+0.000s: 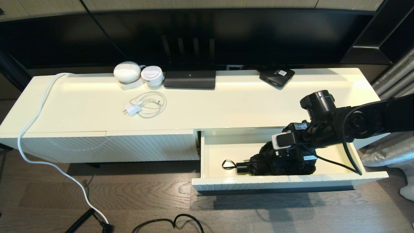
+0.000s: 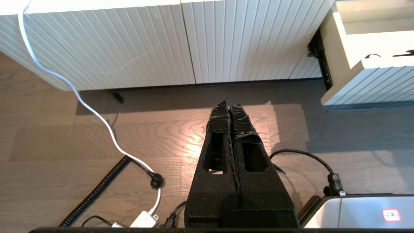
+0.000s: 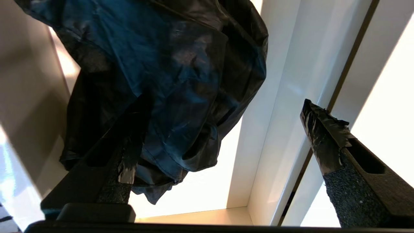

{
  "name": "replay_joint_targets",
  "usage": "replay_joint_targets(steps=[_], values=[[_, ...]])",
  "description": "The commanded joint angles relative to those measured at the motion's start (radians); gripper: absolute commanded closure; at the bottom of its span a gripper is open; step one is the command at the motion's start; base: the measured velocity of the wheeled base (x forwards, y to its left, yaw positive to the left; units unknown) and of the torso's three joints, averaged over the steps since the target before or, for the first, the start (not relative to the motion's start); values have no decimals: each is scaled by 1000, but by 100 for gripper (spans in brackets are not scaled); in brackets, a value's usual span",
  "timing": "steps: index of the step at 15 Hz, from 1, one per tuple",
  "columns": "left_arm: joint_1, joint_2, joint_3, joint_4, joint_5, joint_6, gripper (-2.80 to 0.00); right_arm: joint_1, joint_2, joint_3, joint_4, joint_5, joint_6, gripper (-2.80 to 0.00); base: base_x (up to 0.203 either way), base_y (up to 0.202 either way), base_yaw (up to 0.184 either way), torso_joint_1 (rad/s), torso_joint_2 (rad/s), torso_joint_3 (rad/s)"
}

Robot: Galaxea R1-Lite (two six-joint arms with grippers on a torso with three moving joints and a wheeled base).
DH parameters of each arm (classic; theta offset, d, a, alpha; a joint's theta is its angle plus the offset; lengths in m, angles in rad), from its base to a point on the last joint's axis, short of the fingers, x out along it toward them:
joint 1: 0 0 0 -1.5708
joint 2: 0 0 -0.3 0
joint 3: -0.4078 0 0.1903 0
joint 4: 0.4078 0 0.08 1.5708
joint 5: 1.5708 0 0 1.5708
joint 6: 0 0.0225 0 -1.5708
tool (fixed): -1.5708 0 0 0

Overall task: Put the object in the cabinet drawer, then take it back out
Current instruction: Take the umbrella out of the drawer and put it on the table

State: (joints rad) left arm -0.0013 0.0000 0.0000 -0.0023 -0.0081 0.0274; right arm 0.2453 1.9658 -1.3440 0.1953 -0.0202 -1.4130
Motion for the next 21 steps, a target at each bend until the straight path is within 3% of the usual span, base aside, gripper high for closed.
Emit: replay_joint_targets(steps=[1, 7, 21], values=[[1, 2, 2, -1, 0, 0, 0, 2, -22, 3, 7, 2, -8, -280, 0, 0, 0, 0, 0, 0], [0, 2, 2, -1, 0, 0, 0, 2, -9, 13, 74, 2, -9, -280, 0, 0, 0, 0, 0, 0], [0, 2, 2, -1, 0, 0, 0, -6, 144, -28, 63, 8, -9, -280, 0, 0, 0, 0, 0, 0]])
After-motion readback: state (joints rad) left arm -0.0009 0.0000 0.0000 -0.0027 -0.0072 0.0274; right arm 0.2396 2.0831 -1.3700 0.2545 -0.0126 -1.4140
